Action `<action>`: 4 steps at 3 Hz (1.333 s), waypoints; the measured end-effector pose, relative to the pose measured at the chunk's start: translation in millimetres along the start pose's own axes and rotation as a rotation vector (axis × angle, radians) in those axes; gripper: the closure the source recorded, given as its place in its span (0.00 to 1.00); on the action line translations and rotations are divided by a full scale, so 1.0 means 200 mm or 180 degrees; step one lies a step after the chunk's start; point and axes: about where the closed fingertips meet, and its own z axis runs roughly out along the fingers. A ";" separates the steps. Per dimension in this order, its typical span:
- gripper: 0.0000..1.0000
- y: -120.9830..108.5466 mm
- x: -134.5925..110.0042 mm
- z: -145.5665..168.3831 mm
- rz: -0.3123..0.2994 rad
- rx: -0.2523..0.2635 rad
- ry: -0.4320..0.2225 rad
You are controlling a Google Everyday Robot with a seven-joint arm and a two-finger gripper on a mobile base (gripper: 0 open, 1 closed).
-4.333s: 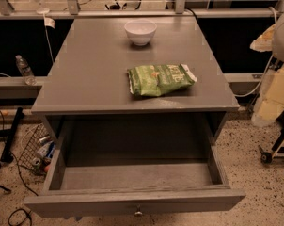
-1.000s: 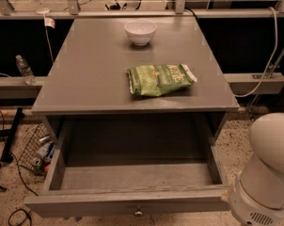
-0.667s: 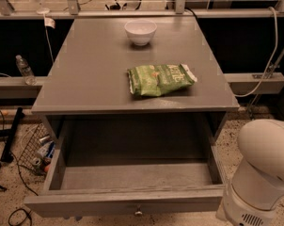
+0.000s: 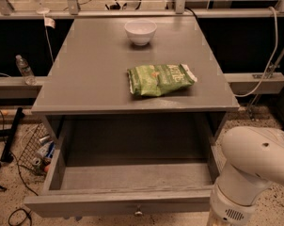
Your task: Close top drawer
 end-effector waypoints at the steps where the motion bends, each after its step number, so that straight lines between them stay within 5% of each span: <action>1: 1.00 -0.14 -0.06 0.04 0.0046 0.0179 -0.0225; 2: 1.00 -0.29 -0.14 0.02 0.0059 0.0482 -0.0507; 4: 1.00 -0.31 -0.16 0.00 0.0010 0.0583 -0.0579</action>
Offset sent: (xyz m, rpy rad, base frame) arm 0.0998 0.0171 -0.0295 0.1388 -0.3316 -0.1438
